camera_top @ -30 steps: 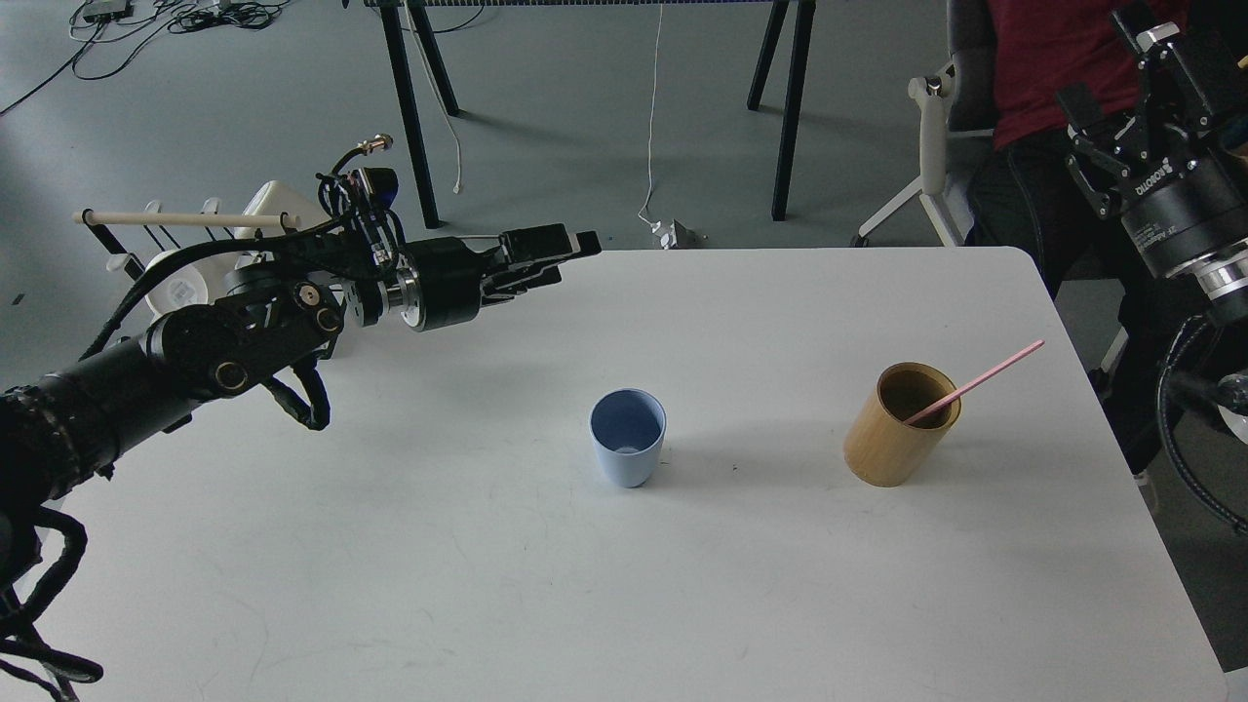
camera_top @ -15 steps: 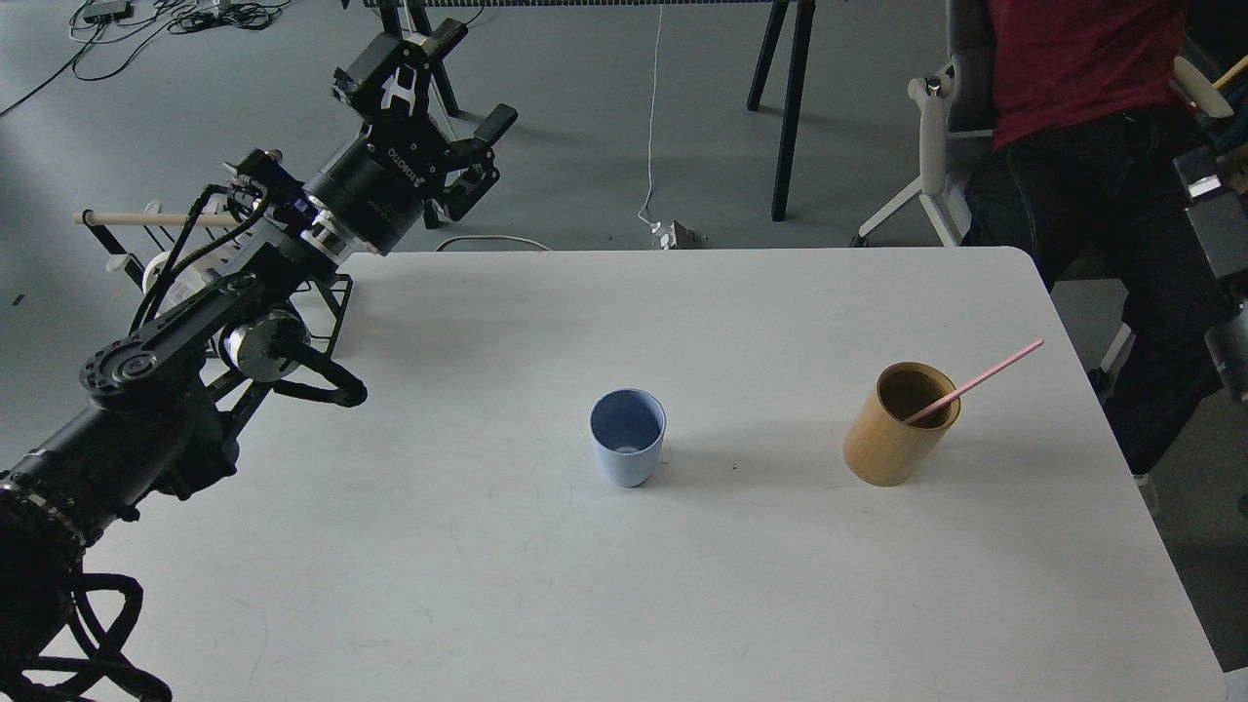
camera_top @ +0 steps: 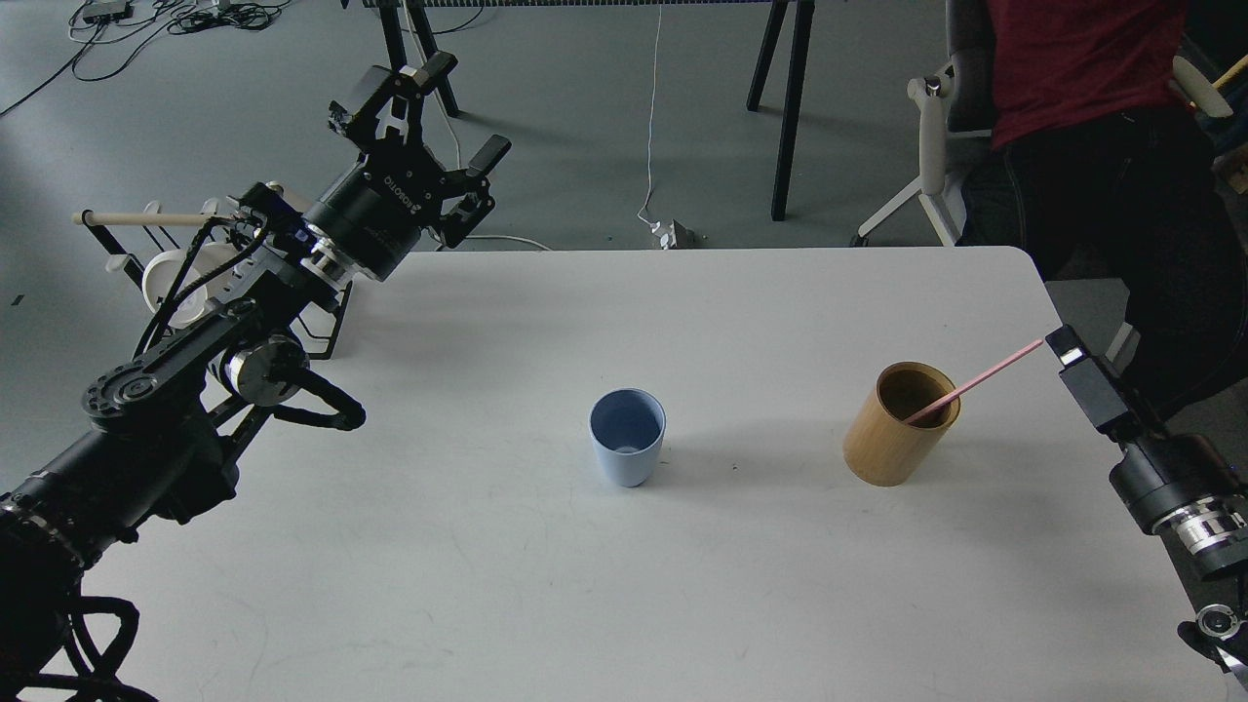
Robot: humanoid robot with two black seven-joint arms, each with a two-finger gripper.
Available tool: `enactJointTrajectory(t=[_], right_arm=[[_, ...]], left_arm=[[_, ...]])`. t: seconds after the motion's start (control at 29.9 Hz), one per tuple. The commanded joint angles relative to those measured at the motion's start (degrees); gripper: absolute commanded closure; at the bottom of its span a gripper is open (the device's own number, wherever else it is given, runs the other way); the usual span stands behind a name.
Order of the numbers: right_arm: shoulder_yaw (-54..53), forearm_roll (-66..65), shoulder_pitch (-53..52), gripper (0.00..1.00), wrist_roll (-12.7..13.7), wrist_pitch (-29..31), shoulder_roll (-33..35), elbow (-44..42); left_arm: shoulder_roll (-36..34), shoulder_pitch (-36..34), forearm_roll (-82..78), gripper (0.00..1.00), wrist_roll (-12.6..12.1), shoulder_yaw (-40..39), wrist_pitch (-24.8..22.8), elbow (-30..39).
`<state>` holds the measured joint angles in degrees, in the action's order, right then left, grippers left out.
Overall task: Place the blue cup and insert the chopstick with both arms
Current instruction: 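Lower the right gripper and grasp the pink straw in the tan cup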
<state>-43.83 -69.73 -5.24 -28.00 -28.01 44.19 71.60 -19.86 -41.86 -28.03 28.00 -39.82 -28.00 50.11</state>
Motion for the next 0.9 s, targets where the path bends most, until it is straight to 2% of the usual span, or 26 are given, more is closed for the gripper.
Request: enactJointTrajectory(t=[0.0, 0.27, 0.54, 0.87], right_arm=[[3.31, -0.76, -2.32, 0.12, 0.0, 0.01, -1.04, -1.64], [10.68, -0.84, -9.69, 0.16, 0.0, 0.01, -2.27, -5.59], [18.43, -0.84, -14.63, 0.27, 0.0, 0.01, -5.34, -7.53], [19.31, -1.11, -14.54, 0.53, 0.0, 0.01, -5.52, -7.44]], left_arm=[[-0.09, 0.29, 0.0, 0.06, 0.0, 0.0, 0.0, -0.01], [-0.18, 1.08, 0.0, 0.06, 0.0, -0.08, 0.0, -0.45], [-0.18, 1.87, 0.0, 0.05, 0.0, -0.17, 0.0, -0.45], [-0.44, 3.19, 0.0, 0.05, 0.0, -0.52, 0.0, -0.45]])
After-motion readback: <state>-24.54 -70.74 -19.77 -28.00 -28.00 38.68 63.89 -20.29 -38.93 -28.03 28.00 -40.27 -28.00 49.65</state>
